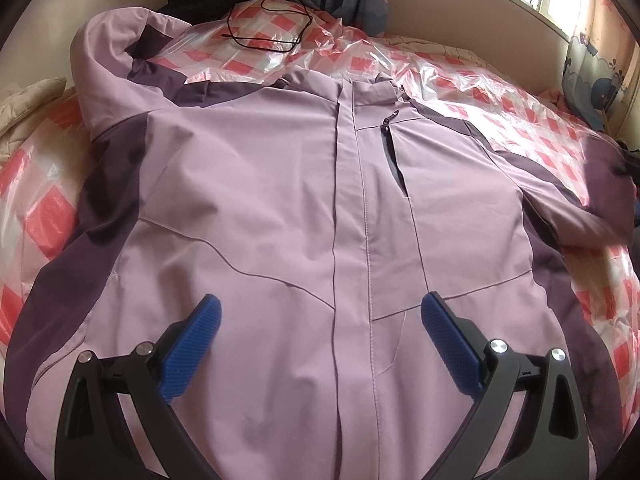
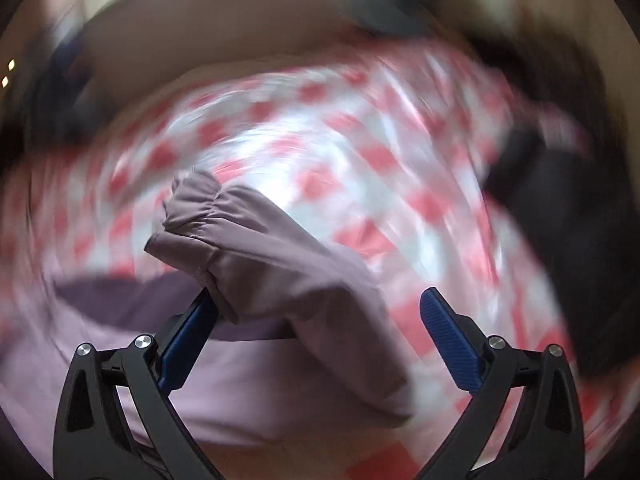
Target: Fold large clothes
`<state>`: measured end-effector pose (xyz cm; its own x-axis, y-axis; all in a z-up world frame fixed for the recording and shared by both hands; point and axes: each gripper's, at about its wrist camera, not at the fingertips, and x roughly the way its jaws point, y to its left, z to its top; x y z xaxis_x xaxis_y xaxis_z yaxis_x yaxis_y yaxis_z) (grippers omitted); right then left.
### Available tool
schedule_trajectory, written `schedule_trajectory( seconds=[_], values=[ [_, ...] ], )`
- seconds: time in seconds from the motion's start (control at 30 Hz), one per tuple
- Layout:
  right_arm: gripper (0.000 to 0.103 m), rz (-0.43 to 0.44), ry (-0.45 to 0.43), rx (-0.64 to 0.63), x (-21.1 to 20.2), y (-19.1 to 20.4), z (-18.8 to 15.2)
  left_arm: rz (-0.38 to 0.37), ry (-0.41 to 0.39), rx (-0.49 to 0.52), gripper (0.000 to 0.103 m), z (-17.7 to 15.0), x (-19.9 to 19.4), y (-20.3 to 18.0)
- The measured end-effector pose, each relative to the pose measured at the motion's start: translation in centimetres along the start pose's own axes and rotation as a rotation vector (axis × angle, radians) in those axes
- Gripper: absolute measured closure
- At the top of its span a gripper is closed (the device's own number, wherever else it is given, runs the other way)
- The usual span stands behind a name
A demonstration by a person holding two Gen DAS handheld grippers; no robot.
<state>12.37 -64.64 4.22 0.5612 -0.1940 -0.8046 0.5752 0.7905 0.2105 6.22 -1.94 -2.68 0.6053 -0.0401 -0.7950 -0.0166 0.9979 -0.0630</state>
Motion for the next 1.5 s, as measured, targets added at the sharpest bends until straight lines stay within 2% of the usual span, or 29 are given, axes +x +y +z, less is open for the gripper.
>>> schedule_trajectory(
  seconds=[0.03,0.07,0.13,0.17,0.23,0.43,0.53,0.63,0.7,0.77,0.8,0.83,0.87,0.93,1.03,1.1,1.13,1.17,1.23,1.27,1.33,1.37,1.4,1.47,1.5],
  values=[
    [0.007,0.035,0.033,0.099,0.3,-2.9,0.4,-0.002,0.001,0.0,0.007,0.0,0.0,0.0],
    [0.007,0.108,0.084,0.238,1.0,-7.5,0.1,-0.002,0.004,0.0,0.007,-0.1,0.1,-0.1],
    [0.007,0.191,0.138,0.354,1.4,-11.6,-0.7,-0.001,0.006,0.001,0.007,-0.1,0.2,-0.1],
    [0.007,0.272,0.156,0.402,1.7,-14.0,-1.5,0.0,0.008,0.002,0.007,-0.1,0.2,-0.2],
    [0.007,0.357,0.193,0.428,2.4,-16.4,-2.5,-0.003,0.007,0.0,0.007,-0.2,0.2,-0.3],
    [0.007,0.569,0.236,0.503,5.8,-18.5,-2.6,0.006,0.0,0.001,0.007,-0.2,0.4,-0.5],
    [0.007,0.621,0.242,0.55,7.6,-18.2,-2.7,0.011,0.002,-0.002,0.007,-0.2,0.6,-0.5],
    [0.007,0.667,0.175,0.545,8.1,-17.3,-2.3,0.016,0.008,0.004,0.007,-0.2,0.8,-0.6],
    [0.019,0.657,0.106,0.483,8.1,-16.7,-1.0,0.017,0.003,0.013,0.007,-0.2,0.8,-0.8],
    [0.072,0.61,0.102,0.43,8.4,-15.4,0.6,0.018,-0.013,0.014,0.007,-0.2,0.5,-0.9],
    [0.076,0.603,0.095,0.417,8.4,-14.7,1.5,0.015,-0.028,0.008,0.007,-0.2,0.2,-0.9],
    [0.085,0.597,0.07,0.399,7.8,-13.8,2.8,0.011,-0.054,-0.005,0.007,-0.1,-0.2,-0.8],
    [0.089,0.592,0.02,0.353,6.4,-12.4,4.7,0.006,-0.078,-0.017,0.007,0.0,-0.6,-0.7],
    [0.092,0.638,-0.074,0.269,3.0,-9.6,8.1,0.001,-0.129,-0.048,0.007,0.1,-1.5,-0.4],
    [0.092,0.749,-0.279,0.105,-3.5,-6.1,12.3,-0.033,-0.177,-0.098,0.007,0.2,-2.2,0.1],
    [0.092,0.749,-0.359,0.053,-4.5,-6.7,12.2,-0.051,-0.166,-0.114,0.007,0.3,-1.9,0.1],
    [0.092,0.717,-0.353,0.079,-2.9,-7.9,11.9,-0.06,-0.152,-0.116,0.007,0.4,-1.6,0.1],
    [0.092,0.682,-0.309,0.136,-0.1,-9.5,11.4,-0.073,-0.119,-0.116,0.007,0.3,-0.9,0.0],
    [0.091,0.595,-0.188,0.247,5.4,-12.8,9.9,-0.08,-0.084,-0.118,0.007,0.2,-0.3,-0.2],
    [0.09,0.505,-0.078,0.332,9.2,-15.3,8.3,-0.087,-0.067,-0.115,0.007,0.2,0.0,-0.3],
    [0.084,0.427,0.023,0.434,12.2,-18.3,5.8,-0.086,-0.061,-0.107,0.007,0.1,0.1,-0.5],
    [0.072,0.414,0.053,0.489,13.1,-19.5,4.5,-0.083,-0.064,-0.104,0.007,0.1,0.1,-0.5],
    [0.066,0.415,0.051,0.528,13.1,-20.4,3.6,-0.082,-0.065,-0.1,0.007,0.1,0.0,-0.6],
    [0.045,0.381,0.007,0.514,11.3,-21.0,2.9,-0.073,-0.055,-0.098,0.007,0.1,0.3,-0.5],
    [0.043,0.378,-0.022,0.52,10.1,-21.1,2.5,-0.071,-0.048,-0.101,0.007,0.0,0.4,-0.3]
  ],
)
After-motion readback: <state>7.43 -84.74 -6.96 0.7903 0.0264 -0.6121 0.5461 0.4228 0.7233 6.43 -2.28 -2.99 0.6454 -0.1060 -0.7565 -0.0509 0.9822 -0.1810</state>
